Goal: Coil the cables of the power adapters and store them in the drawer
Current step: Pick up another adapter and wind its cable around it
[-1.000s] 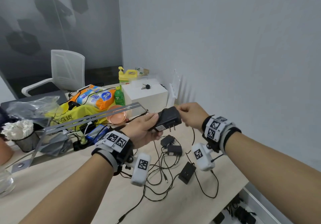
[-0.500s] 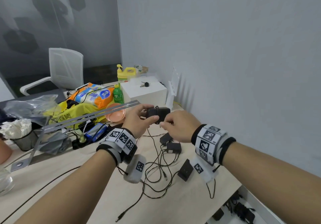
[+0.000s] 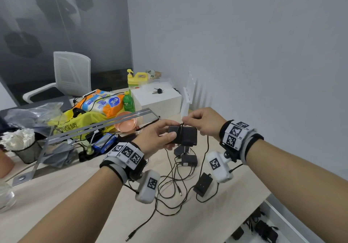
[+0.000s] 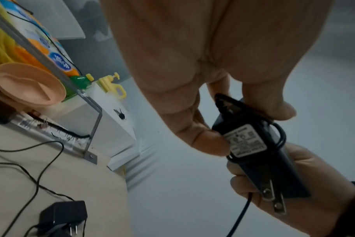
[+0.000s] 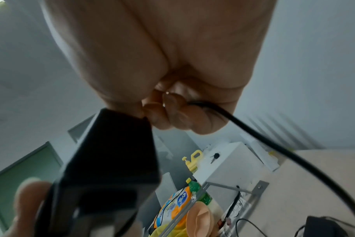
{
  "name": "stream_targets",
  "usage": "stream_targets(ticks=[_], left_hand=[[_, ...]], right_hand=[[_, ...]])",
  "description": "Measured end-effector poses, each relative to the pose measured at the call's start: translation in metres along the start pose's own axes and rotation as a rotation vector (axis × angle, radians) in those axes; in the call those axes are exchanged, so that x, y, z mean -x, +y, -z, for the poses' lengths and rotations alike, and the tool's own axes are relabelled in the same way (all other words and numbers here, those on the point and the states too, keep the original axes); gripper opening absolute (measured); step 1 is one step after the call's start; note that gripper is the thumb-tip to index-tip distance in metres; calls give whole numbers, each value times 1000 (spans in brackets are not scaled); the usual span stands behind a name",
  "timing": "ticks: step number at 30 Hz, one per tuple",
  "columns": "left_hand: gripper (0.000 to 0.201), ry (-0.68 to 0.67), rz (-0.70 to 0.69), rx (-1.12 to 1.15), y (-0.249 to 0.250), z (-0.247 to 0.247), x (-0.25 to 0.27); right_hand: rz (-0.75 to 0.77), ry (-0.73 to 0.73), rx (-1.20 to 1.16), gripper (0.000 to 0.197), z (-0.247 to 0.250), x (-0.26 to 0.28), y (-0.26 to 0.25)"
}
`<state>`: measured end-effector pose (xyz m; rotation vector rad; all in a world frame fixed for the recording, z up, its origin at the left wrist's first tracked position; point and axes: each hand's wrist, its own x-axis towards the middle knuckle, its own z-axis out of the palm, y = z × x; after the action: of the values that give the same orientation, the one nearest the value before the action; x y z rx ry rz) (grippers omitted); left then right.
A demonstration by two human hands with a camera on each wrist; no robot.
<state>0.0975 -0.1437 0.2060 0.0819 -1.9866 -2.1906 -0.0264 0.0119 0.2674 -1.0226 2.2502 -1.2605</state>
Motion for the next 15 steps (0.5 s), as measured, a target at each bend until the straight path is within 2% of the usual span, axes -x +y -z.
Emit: stream_targets(ticks=[5,9,15], left_hand=[[28,-2,23,-26,-3,-8,-3],[42,-4,53,-110,-4,-7,-7],[40,-22,23,-172,0,-14,-11]], right_hand=[[-125,-29,-79,27,-6,-6,7],[-131,-33,-100,27,-9,-8,7],[-131,-47,-119,26,-8,-11,6]])
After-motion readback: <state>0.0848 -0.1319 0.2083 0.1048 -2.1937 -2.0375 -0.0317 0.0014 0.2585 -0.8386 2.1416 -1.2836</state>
